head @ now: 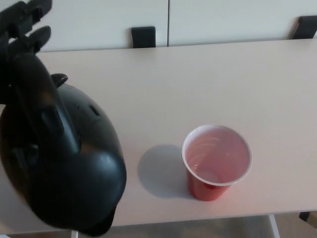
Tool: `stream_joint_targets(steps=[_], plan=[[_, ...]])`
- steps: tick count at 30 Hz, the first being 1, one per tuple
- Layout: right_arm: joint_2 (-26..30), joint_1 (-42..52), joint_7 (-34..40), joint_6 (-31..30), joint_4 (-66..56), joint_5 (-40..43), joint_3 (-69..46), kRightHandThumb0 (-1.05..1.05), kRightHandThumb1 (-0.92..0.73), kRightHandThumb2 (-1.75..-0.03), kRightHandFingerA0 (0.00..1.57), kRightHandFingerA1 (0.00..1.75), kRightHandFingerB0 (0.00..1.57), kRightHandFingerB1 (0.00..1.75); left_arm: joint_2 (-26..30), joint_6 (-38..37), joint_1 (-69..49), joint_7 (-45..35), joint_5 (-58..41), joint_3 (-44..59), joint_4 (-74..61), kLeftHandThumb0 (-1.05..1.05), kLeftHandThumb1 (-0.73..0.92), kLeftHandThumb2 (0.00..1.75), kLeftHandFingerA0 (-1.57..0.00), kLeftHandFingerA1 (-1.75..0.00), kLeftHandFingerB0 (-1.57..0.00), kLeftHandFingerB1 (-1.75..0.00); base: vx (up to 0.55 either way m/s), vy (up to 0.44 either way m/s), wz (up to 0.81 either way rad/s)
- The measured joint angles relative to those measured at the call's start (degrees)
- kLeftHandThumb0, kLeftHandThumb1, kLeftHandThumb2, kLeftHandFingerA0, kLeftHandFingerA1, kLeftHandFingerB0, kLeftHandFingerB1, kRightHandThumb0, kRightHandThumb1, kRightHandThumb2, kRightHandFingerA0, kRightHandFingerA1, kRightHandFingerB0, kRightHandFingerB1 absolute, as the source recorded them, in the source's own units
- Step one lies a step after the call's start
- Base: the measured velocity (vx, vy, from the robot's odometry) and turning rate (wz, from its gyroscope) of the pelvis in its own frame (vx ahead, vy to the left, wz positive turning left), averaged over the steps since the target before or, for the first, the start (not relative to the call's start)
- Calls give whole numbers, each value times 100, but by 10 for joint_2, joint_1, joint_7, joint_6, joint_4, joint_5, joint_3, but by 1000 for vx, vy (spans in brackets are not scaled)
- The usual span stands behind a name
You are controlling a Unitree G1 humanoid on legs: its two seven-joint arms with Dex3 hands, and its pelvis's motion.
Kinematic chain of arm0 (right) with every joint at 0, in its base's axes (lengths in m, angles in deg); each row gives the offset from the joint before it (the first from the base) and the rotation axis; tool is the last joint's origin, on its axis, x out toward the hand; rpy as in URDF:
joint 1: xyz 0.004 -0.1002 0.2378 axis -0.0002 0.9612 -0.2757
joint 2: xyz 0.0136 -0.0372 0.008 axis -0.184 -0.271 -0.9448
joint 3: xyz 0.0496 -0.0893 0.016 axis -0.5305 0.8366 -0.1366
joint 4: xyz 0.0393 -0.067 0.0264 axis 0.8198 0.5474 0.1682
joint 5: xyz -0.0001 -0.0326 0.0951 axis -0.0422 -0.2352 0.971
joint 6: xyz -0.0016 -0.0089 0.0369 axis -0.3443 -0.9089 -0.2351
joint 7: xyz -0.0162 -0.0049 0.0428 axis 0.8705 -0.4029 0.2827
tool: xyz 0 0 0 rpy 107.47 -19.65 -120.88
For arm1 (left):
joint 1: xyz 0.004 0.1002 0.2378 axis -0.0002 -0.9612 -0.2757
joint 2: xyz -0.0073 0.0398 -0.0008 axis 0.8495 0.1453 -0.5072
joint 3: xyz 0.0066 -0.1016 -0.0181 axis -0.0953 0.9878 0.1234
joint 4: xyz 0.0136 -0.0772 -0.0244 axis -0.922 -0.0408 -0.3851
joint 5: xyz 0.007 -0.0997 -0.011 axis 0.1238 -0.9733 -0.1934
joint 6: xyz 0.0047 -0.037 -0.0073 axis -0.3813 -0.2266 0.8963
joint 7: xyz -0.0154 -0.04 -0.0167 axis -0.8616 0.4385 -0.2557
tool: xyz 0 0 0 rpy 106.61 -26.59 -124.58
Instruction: The robot walk towards a table in front and uses its left hand to pick up the pot from the base and pour water to the cup on the right hand side
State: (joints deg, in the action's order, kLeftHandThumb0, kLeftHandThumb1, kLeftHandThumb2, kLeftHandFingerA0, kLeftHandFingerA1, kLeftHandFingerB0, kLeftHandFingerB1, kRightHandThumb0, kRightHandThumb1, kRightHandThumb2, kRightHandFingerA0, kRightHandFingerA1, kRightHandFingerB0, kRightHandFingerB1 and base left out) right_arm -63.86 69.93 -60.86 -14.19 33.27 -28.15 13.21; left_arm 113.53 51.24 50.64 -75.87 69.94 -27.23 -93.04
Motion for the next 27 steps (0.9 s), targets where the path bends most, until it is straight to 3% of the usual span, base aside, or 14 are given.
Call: stream_joint_targets(steps=[1, 2, 3, 4, 5, 6, 7, 9, 10, 11, 12, 27], plan=[[0, 0, 0, 0, 0, 0, 0, -37, -59, -57, 29, 44, 35, 51, -11, -1, 2, 7, 4, -1, 2, -19, 59, 58, -73, -104, -62, -118, 0, 0, 0], [0, -1, 0, 0, 0, 0, 0, -44, -50, -74, 27, 51, 32, 55, -28, -2, 5, 17, 9, -2, 3, -6, 68, 56, -74, -175, -58, -175, 0, 0, 0], [0, -2, 0, 0, 0, 0, 0, -44, -50, -74, 27, 51, 32, 55, -39, -3, 8, 25, 12, -2, 3, -6, 68, 56, -74, -175, -58, -175, 0, 0, 0], [0, -2, 0, 0, 0, 0, 0, -36, -59, -57, 29, 44, 35, 50, -47, -3, 10, 31, 14, -2, 3, -8, 70, 55, -74, -175, -59, -175, 0, 0, 0], [0, -3, 0, 0, 0, 0, 0, -45, -49, -74, 27, 51, 33, 56, -60, -3, 13, 42, 19, -2, 2, -10, 70, 56, -72, -175, -54, -175, 0, 0, 0], [0, -3, 1, 0, 0, 0, 0, -45, -49, -74, 27, 51, 33, 56, -73, -3, 16, 52, 22, -1, 2, -10, 70, 56, -72, -175, -54, -175, 0, 0, 0], [0, -4, 1, 0, 1, 0, 0, -37, -60, -58, 28, 43, 35, 50, -87, -1, 18, 60, 22, 5, 2, -10, 70, 56, -74, -175, -56, -175, 0, 0, 0], [0, -5, 1, 0, 2, 0, 0, -37, -61, -58, 27, 43, 34, 49, -119, 8, 23, 76, 17, 20, 2, -12, 69, 58, -79, -175, -56, -173, 0, 0, 0], [0, -5, 1, 0, 2, 0, 0, -38, -61, -57, 27, 43, 34, 49, -138, 16, 28, 88, 12, 32, 0, -21, 56, 80, -114, -148, -90, -133, 0, 0, 0], [0, -5, 1, 0, 2, 0, 0, -38, -61, -57, 28, 43, 34, 49, -147, 22, 31, 94, 8, 39, -1, -23, 56, 80, -114, -148, -87, -132, 0, 0, 0], [0, -5, 1, 0, 2, 0, 1, -45, -51, -74, 27, 51, 31, 54, -166, 35, 37, 106, -1, 55, -4, -14, 72, 58, -79, -175, -57, -175, 0, 0, 0], [-1, -6, 1, -1, 8, 0, 1, -44, -51, -74, 28, 51, 31, 55, -289, 167, 125, 242, -87, 208, 5, -7, 68, 55, -75, -175, -43, -175, 0, 0, 0]])
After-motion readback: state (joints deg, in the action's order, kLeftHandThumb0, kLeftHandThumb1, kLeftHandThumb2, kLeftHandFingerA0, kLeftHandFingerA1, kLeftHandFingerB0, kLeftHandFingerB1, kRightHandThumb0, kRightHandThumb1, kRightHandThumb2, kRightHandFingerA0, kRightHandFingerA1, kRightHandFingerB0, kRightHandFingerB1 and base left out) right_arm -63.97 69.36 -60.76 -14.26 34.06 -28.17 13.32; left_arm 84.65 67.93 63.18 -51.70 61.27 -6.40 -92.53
